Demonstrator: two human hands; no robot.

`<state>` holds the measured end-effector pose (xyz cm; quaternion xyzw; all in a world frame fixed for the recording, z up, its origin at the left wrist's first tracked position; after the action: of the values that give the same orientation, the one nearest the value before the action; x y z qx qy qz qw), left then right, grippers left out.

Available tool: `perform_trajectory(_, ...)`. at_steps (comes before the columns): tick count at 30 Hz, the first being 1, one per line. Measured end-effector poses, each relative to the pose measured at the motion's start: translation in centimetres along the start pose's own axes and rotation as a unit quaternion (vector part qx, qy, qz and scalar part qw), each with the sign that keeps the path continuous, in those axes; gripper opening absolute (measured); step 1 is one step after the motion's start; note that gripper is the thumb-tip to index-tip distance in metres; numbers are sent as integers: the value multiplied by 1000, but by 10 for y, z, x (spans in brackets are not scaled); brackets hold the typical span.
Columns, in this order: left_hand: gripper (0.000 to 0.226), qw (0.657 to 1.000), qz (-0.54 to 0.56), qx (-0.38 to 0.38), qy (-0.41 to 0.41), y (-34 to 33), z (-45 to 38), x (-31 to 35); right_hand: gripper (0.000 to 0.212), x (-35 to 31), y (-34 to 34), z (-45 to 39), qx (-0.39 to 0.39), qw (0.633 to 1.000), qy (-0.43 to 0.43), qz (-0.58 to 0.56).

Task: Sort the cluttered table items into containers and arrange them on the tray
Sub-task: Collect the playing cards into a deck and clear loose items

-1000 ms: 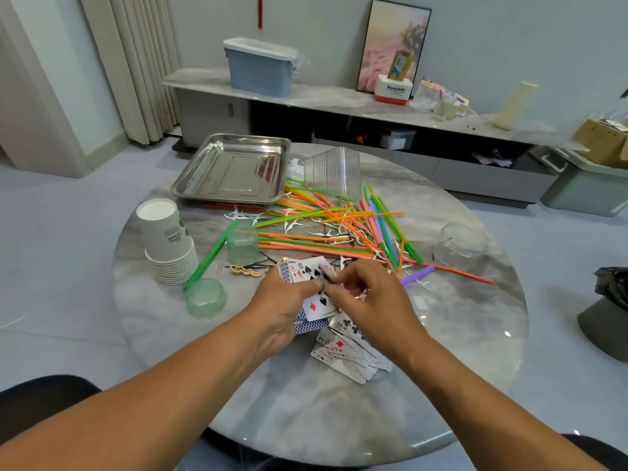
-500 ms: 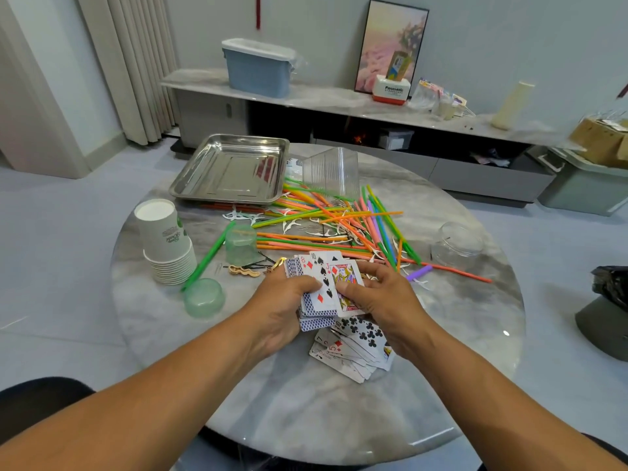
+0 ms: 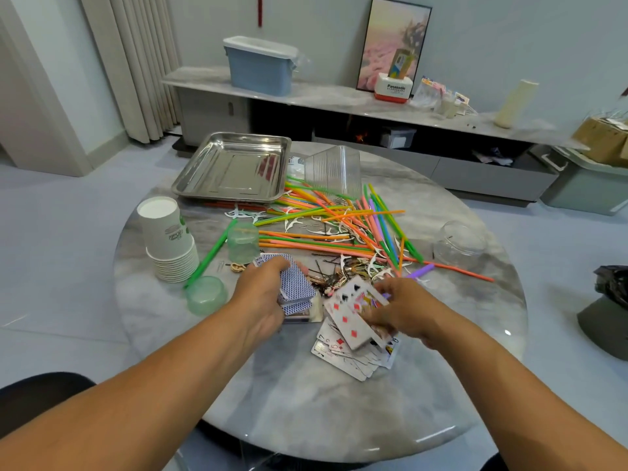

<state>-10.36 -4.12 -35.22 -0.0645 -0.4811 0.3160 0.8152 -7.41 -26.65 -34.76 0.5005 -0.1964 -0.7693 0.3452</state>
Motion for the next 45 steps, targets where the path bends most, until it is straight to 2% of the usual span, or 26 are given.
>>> perform_trajectory(2, 25, 1000, -6, -3, 4, 1, -2, 2, 48, 6, -8, -1, -18, 990, -14, 141)
perform_trajectory(4, 23, 1000, -21, -11, -4, -2, -2, 0, 61, 4, -13, -1, 2, 971, -12, 240)
perform_trajectory(9, 29, 998, -54, -31, -4, -8, 1, -9, 60, -4, -14, -1, 94, 922, 19, 375)
perform_trajectory(11, 30, 997, -65, -44, -6, -8, 1, -11, 36, -11, -11, 3, 151, 939, 56, 305)
perform_trajectory(12, 30, 996, -72, -50, -10, -8, 2, -12, 23, -14, -9, 4, 166, 962, 79, 201)
perform_trajectory(14, 31, 994, -82, -64, -15, -11, 3, -14, 31, -19, -8, 4, 125, 985, 101, -59)
perform_trajectory(16, 35, 993, -85, -78, -23, -14, 6, -15, 34, -28, -14, 6, 37, 975, 101, -193)
perform_trajectory(18, 41, 993, -76, -84, -34, -16, 7, -15, 34, -32, -22, 8, -7, 971, 110, -214)
perform_trajectory(20, 40, 993, -62, -90, -34, -16, 8, -15, 31, -30, -26, 7, -16, 968, 101, -227)
perform_trajectory(24, 21, 994, -22, -107, 12, -20, 10, -16, 27, -24, -21, 3, -19, 964, 72, -256)
perform_trajectory(25, 22, 994, -18, -105, 14, -19, 9, -15, 26, -23, -20, 2, -22, 962, 67, -264)
perform_trajectory(27, 40, 994, -19, -108, -4, -19, 6, -13, 26, -23, -23, 3, -39, 962, 55, -266)
perform_trajectory(30, 58, 994, -14, -107, -28, -19, 5, -12, 37, -24, -26, 5, -53, 962, 48, -264)
perform_trajectory(34, 56, 995, 3, -93, -37, -17, 4, -10, 16, -25, -22, 7, -34, 957, 56, -282)
perform_trajectory(41, 55, 994, 8, -97, -47, -16, 4, -8, 9, -34, -21, 12, -24, 952, 91, -291)
perform_trajectory(43, 55, 994, 11, -94, -51, -16, 4, -8, 4, -35, -16, 14, 24, 944, 111, -309)
perform_trajectory(45, 54, 995, 14, -90, -49, -16, 4, -10, 5, -38, -3, 17, 125, 933, 162, -297)
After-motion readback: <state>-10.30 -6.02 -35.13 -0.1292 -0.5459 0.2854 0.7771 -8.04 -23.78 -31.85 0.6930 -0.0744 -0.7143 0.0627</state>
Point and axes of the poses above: each hand's wrist, its own z-axis away from the middle knuckle, its own y-axis out of the back of the hand, x = y × z, the point moved 6 cm from there along -z, towards the middle knuckle, and after that the axes turned 2 degrees about z, right-handed, at the moved point
